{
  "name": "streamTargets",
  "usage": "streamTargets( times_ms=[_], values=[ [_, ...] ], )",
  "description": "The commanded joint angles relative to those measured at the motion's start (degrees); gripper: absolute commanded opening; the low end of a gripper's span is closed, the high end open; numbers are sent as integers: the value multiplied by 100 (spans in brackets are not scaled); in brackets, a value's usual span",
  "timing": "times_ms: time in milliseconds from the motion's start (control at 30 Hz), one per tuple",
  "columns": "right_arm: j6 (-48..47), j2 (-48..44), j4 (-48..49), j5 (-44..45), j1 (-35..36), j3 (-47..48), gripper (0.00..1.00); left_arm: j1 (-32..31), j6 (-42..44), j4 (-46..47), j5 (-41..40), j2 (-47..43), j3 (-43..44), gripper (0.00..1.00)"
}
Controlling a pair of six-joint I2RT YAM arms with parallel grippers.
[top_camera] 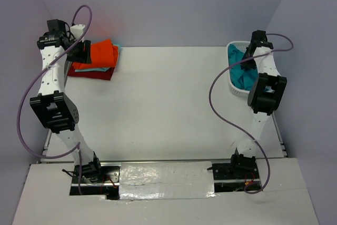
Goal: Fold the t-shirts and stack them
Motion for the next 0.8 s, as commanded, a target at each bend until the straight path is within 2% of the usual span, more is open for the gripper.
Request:
streamTargets(
  times_ms=[0,367,533,633,667,767],
  values=[
    [-94,-1309,401,429,-43,32,0,-2,26,-153,136,-532,225,66],
    [-217,-4147,1263,70,193,-670,0,-11,35,-179,303,-1287,-240,66],
    [-445,-5307,1641,-570,527,-1154,0,-2,53,-179,426,-1613,-452,67],
    [-761,-5940,1843,-913,1027,-1391,0,-11,44,-197,444,-1710,-487,67],
    [-919,-6091,1983,-1028,1464,-1462,0,-2,35,-188,435,-1719,-513,67],
    [-965,-6505,2177,-1651,2134,-1682,0,-11,-35,-188,487,-1745,-470,67]
  ],
)
